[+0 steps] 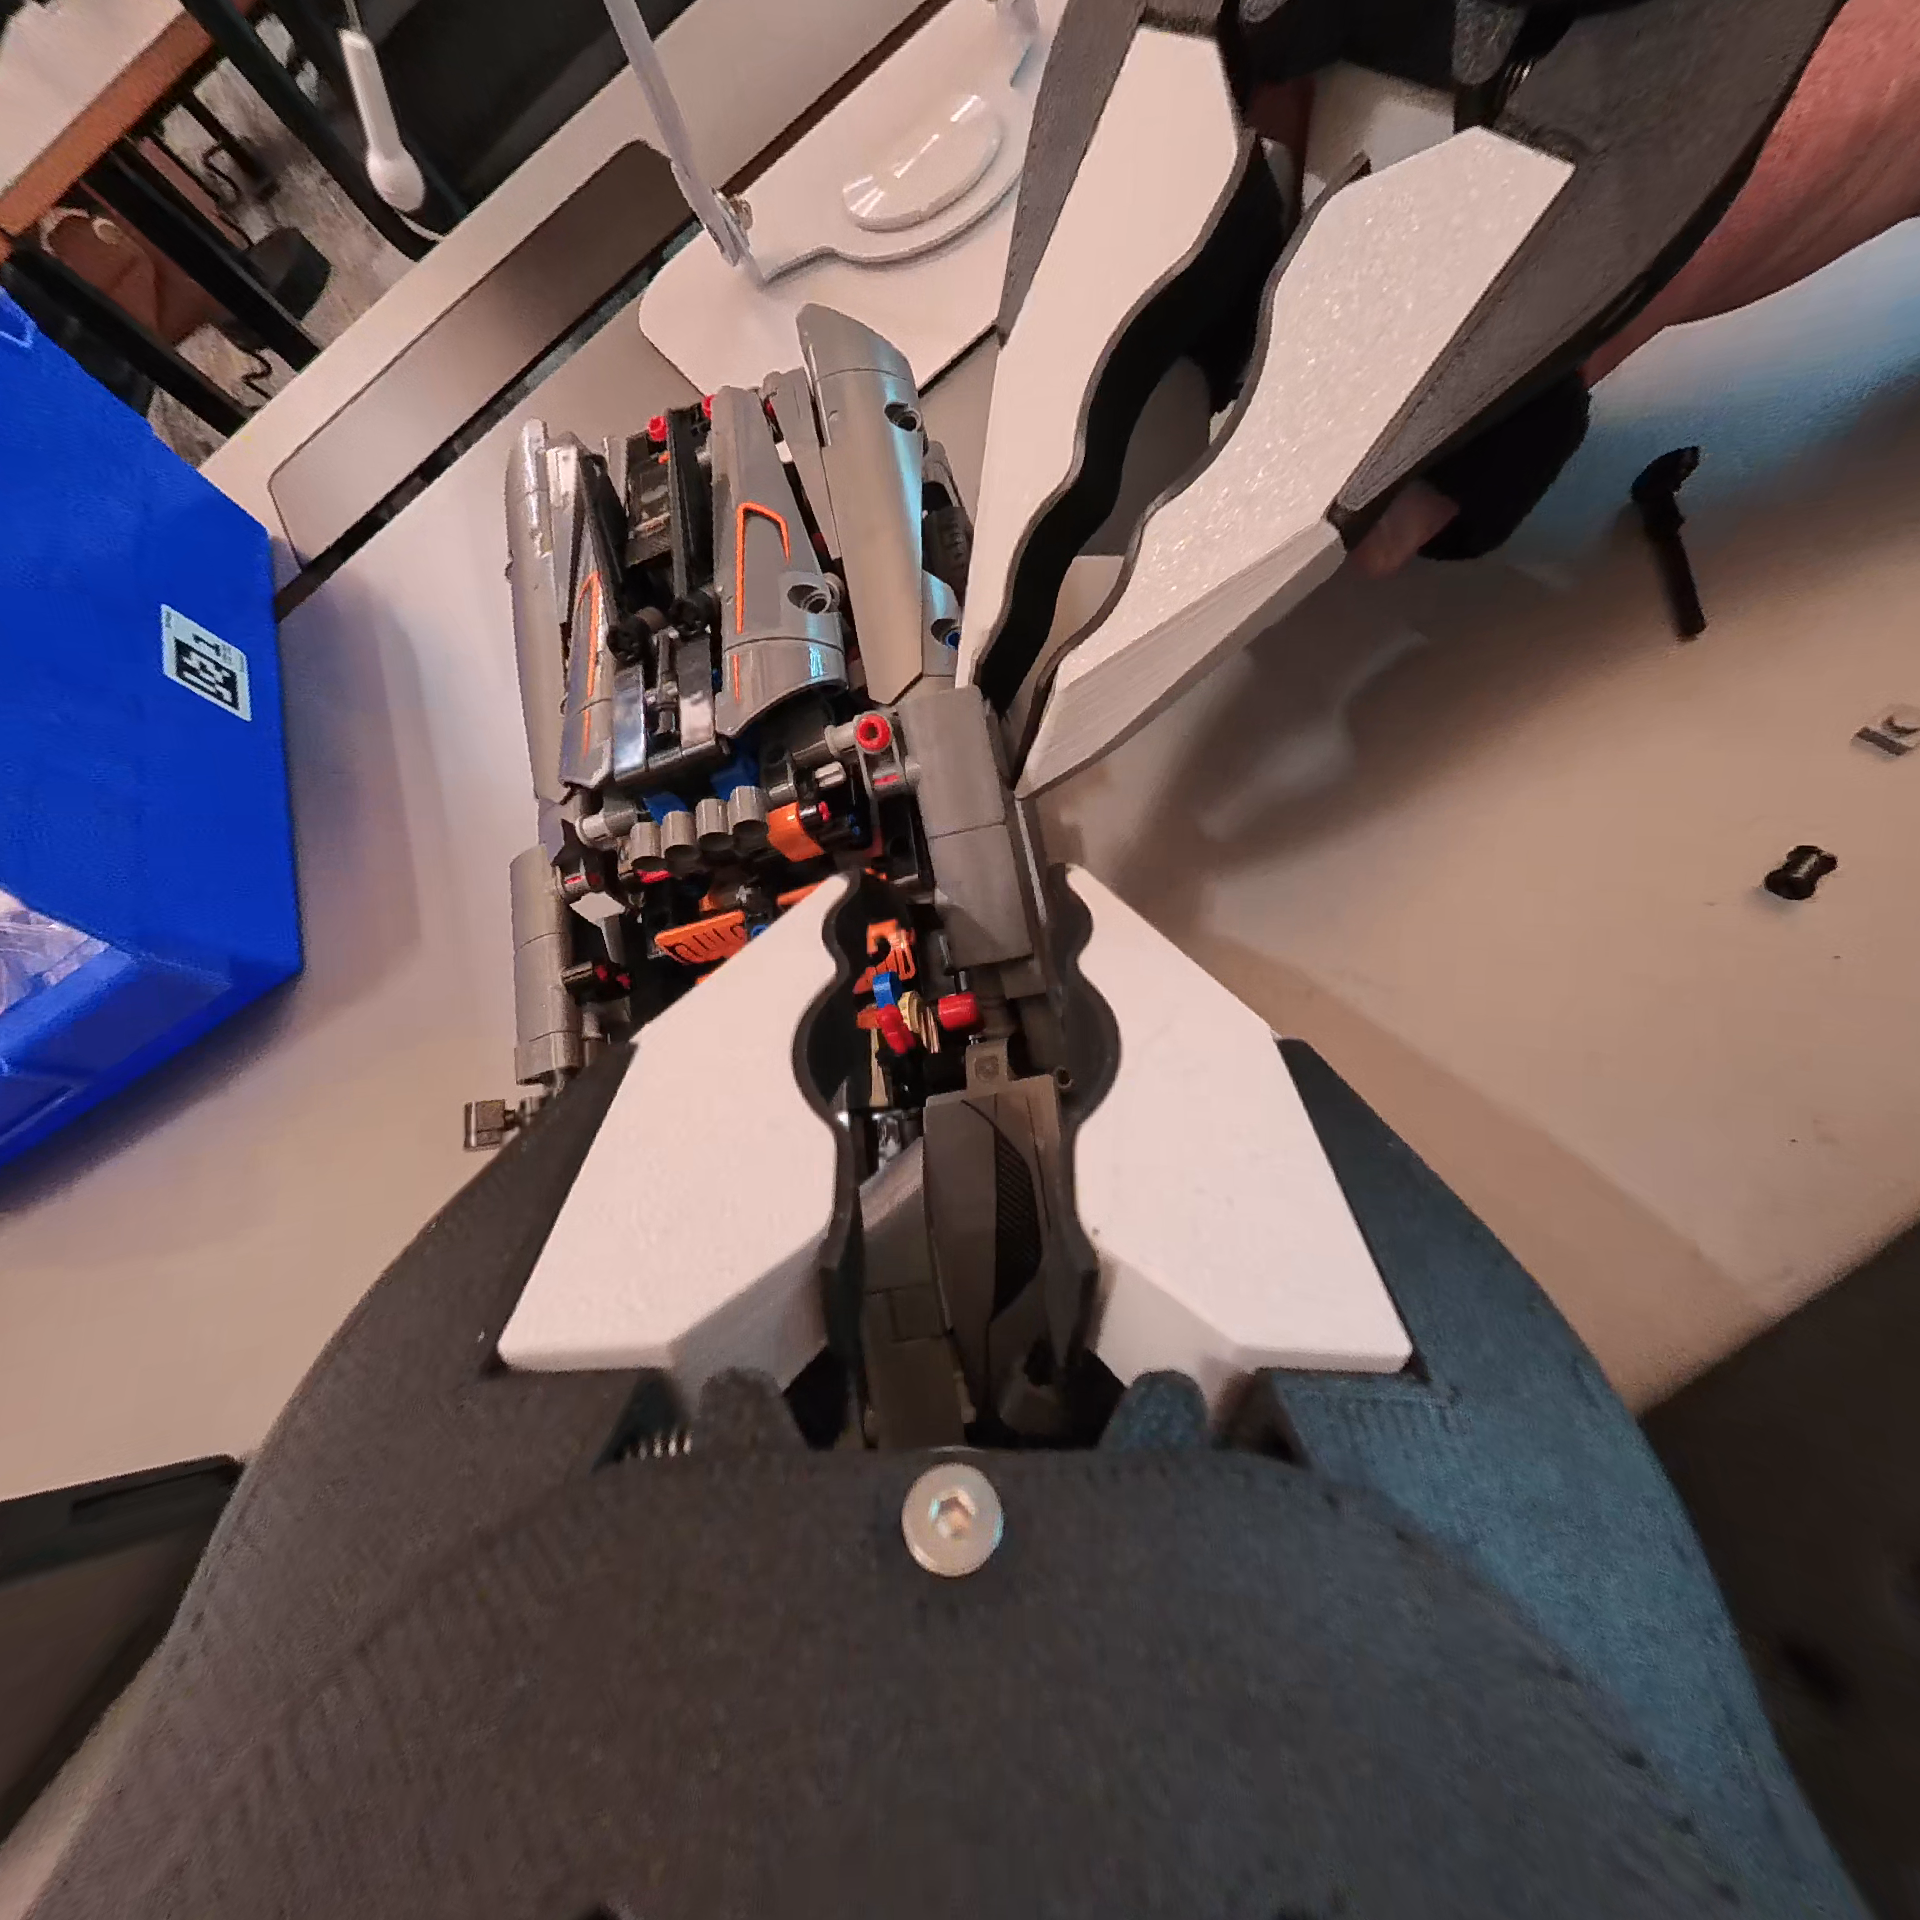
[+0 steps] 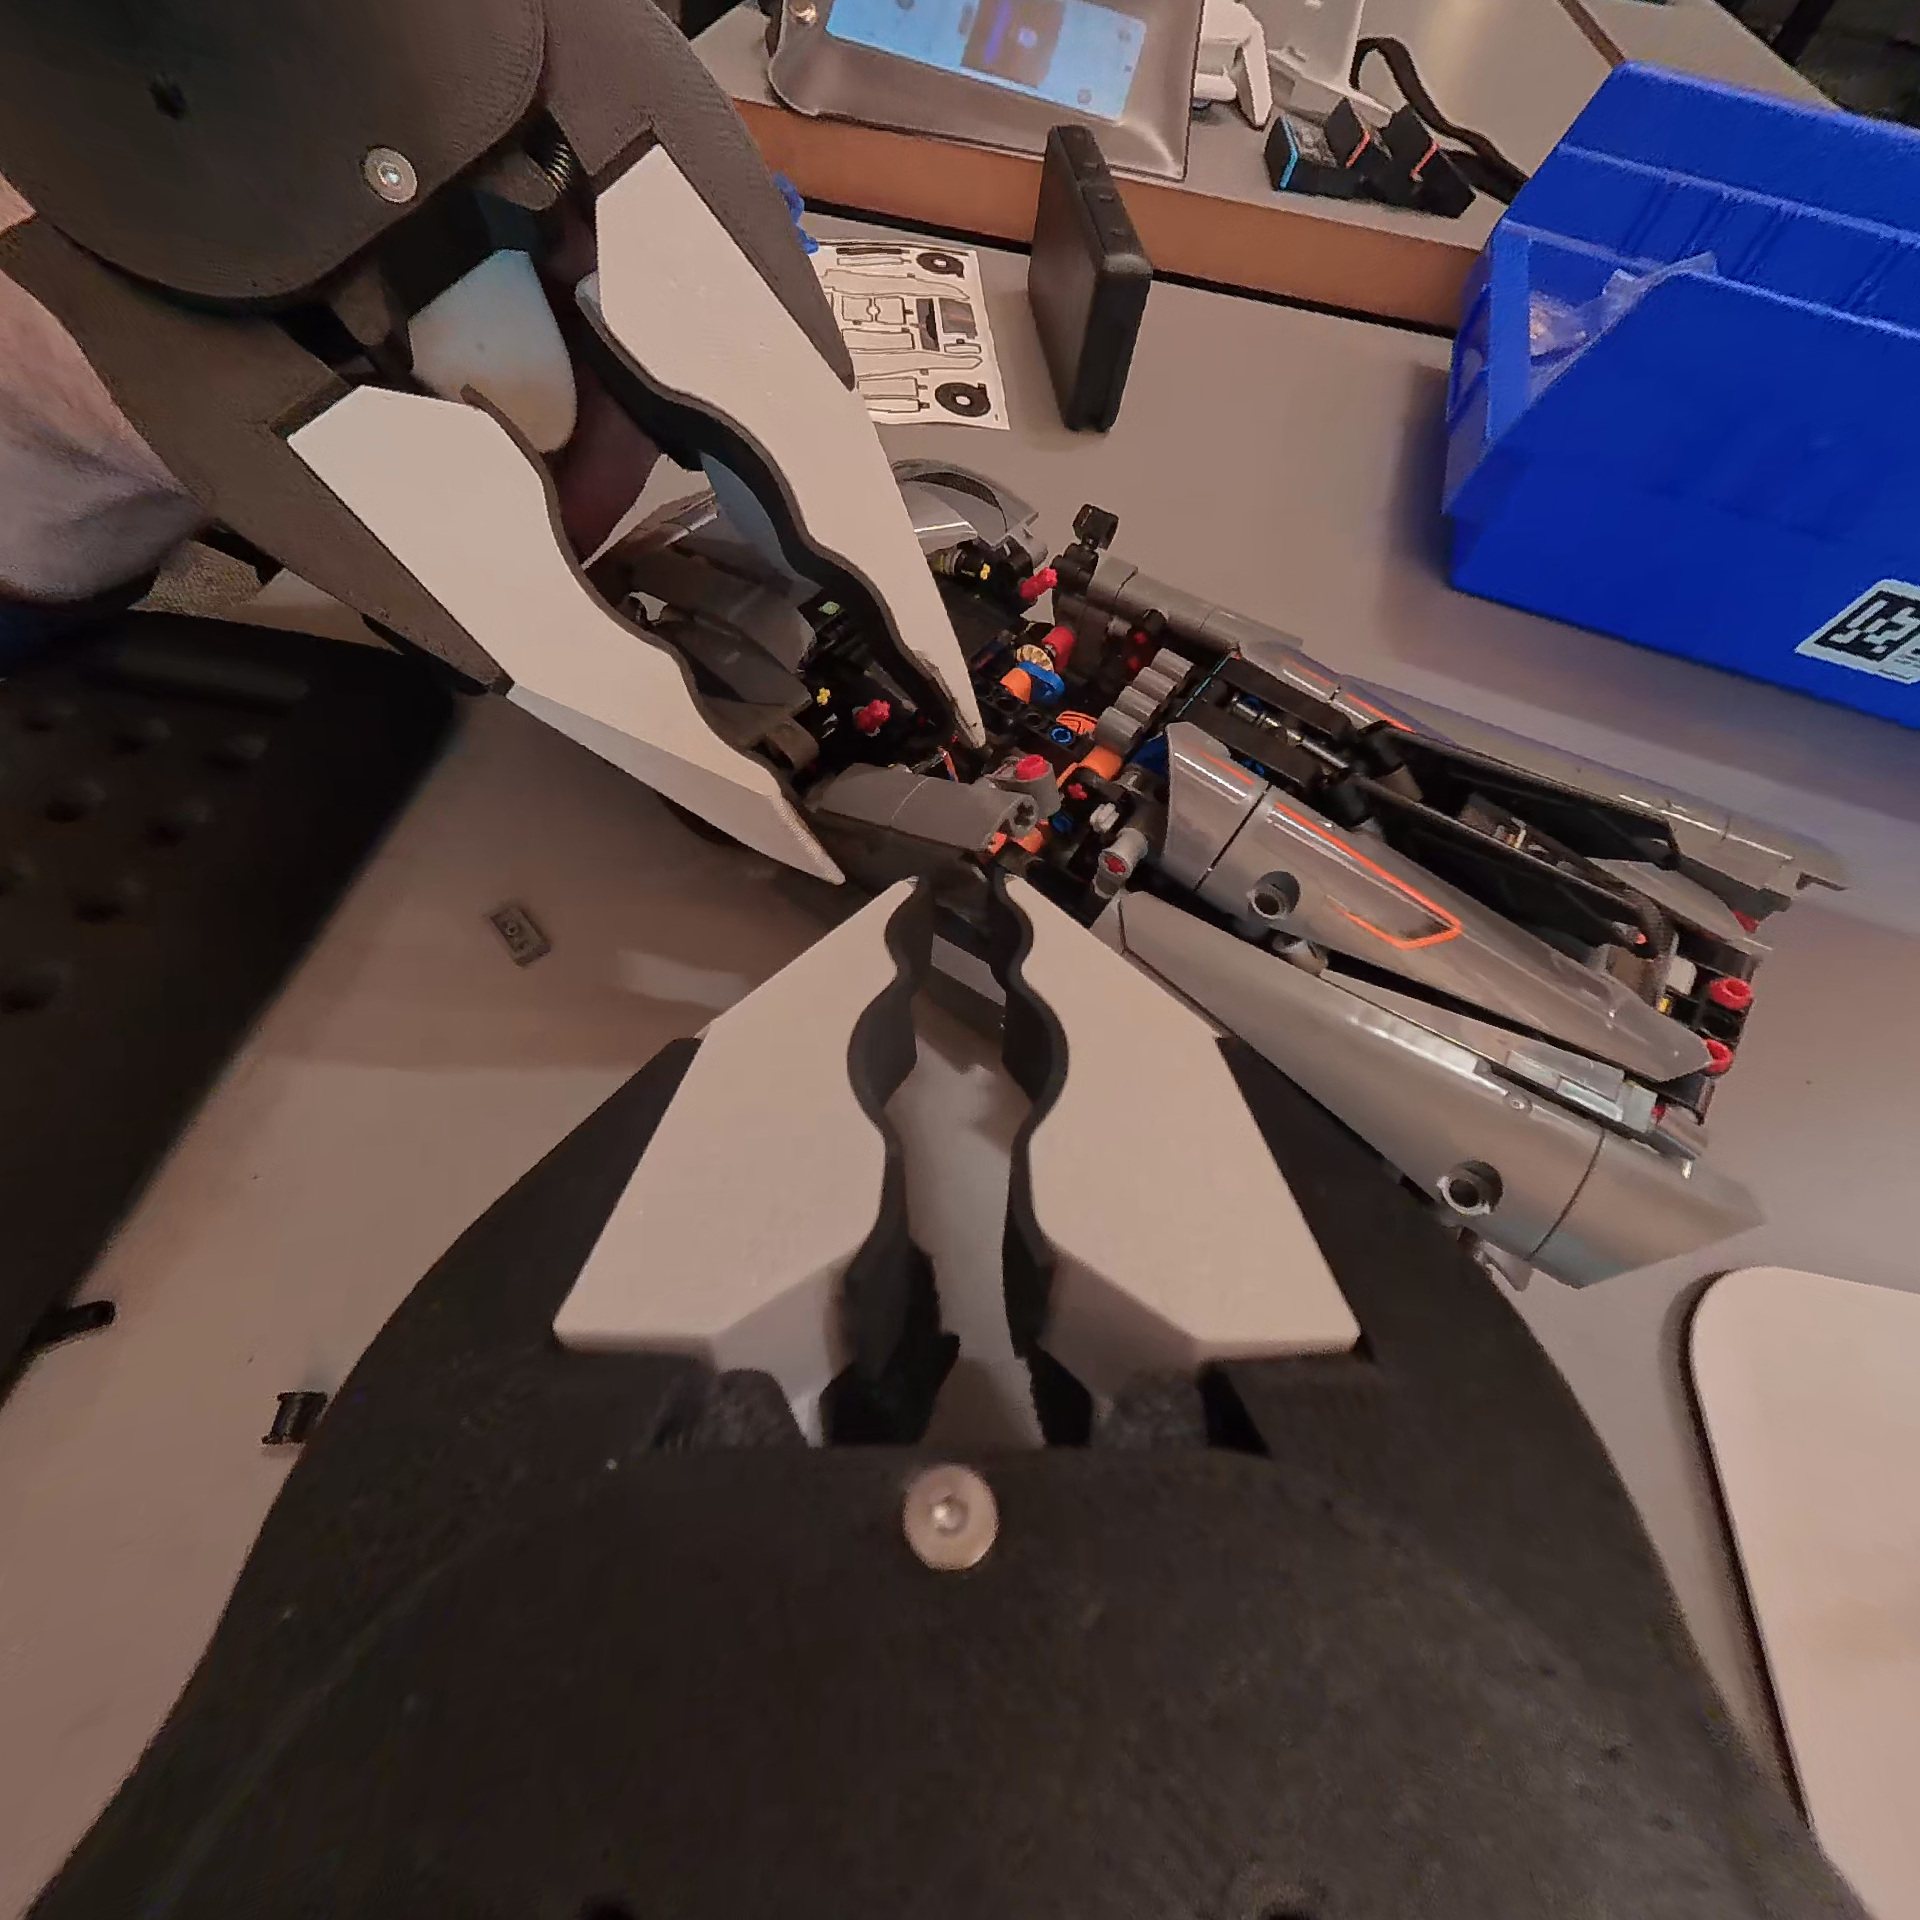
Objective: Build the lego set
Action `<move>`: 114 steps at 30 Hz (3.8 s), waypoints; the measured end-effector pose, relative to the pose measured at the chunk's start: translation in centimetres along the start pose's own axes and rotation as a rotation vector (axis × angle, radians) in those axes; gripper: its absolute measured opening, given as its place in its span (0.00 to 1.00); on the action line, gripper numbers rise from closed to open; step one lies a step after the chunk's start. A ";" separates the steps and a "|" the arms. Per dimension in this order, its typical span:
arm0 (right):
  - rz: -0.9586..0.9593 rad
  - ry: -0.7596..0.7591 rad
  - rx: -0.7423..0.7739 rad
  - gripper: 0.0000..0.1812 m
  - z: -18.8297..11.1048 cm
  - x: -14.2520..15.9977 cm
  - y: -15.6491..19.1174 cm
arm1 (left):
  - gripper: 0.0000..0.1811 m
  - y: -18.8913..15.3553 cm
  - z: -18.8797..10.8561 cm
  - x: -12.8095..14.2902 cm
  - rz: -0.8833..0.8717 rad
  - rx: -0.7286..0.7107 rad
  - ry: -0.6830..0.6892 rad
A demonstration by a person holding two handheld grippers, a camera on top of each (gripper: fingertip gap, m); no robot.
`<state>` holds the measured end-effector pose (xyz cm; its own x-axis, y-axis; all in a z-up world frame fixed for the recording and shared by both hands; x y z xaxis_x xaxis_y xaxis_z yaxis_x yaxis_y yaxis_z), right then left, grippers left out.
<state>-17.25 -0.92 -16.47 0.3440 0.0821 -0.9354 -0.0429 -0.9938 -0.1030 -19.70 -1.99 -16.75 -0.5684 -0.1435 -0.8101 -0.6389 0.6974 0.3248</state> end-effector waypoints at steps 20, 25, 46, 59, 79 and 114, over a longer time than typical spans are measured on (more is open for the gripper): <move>0.001 -0.028 -0.029 0.03 0.2 -0.4 0.7 | 0.08 -0.5 -0.2 -0.5 -0.111 0.086 -0.054; 0.006 -0.035 -0.032 0.03 0.2 -0.5 0.8 | 0.07 -0.5 -0.3 -0.6 -0.178 0.129 -0.062; -0.014 -0.050 -0.054 0.02 0.1 -0.9 1.2 | 0.07 -0.6 -1.0 -0.7 -0.296 0.320 -0.096; -0.020 -0.055 -0.075 0.01 0.1 -0.8 1.6 | 0.07 -0.8 -1.4 -0.7 -0.378 0.520 -0.065; -0.033 -0.050 -0.082 0.03 0.2 -0.8 1.9 | 0.11 -1.3 -1.4 -0.8 -0.234 0.415 -0.073; -0.020 -0.058 -0.097 0.02 0.3 -0.8 2.1 | 0.07 -0.9 -1.5 -0.5 -0.239 0.437 -0.025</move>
<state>-17.92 -3.04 -16.01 0.2888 0.1031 -0.9518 0.0557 -0.9943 -0.0908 -19.62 -3.57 -15.85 -0.4164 -0.3221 -0.8502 -0.4696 0.8770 -0.1022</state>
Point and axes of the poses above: each gripper's, where its closed fingertips meet, z out along the fingers, x out of its underside, y = z × x across the jaws, the point moved 1 cm from there along -z, back along the fingers, and after that the axes turned 7 degrees about -y, right-handed, at the moved point
